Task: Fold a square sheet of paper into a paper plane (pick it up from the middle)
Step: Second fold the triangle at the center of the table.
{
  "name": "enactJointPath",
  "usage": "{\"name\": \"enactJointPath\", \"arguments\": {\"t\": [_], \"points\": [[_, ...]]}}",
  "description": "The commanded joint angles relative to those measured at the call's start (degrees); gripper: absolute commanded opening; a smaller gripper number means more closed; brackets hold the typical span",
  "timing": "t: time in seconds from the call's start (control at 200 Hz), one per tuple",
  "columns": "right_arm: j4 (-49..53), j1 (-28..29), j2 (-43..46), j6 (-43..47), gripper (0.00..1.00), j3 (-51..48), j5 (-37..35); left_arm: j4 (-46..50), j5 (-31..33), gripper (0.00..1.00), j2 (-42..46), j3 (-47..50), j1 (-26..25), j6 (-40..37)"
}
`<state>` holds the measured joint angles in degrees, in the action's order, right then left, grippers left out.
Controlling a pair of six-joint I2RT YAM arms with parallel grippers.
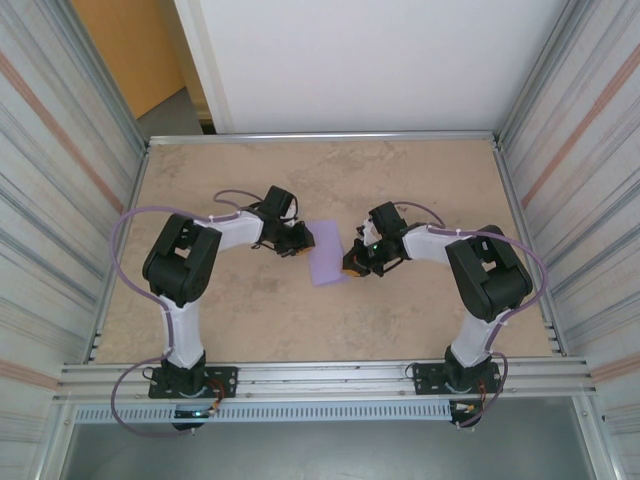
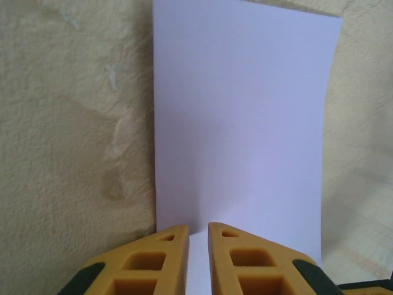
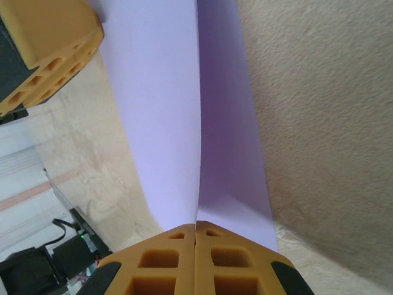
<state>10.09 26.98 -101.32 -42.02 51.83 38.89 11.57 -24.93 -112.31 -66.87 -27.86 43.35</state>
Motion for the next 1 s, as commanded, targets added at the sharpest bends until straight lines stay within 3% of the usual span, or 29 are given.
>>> {"name": "enactJointPath", "arguments": {"t": [0.0, 0.446, 0.997], "points": [[-1.03, 0.51, -0.31, -1.51, 0.00, 2.59, 1.95, 3.56, 1.55, 0.18, -1.22, -0.52, -0.18, -0.83], [-4.51, 3.25, -7.20, -3.37, 0.01, 9.59, 0.22, 4.04, 1.54, 0.18, -1.42, -0.29, -0.18, -0.68], [-6.44, 4.04, -10.74, -3.83, 0.01, 11.34, -0.22, 3.98, 1.46, 0.17, -1.68, 0.12, -0.18, -0.20]]}}
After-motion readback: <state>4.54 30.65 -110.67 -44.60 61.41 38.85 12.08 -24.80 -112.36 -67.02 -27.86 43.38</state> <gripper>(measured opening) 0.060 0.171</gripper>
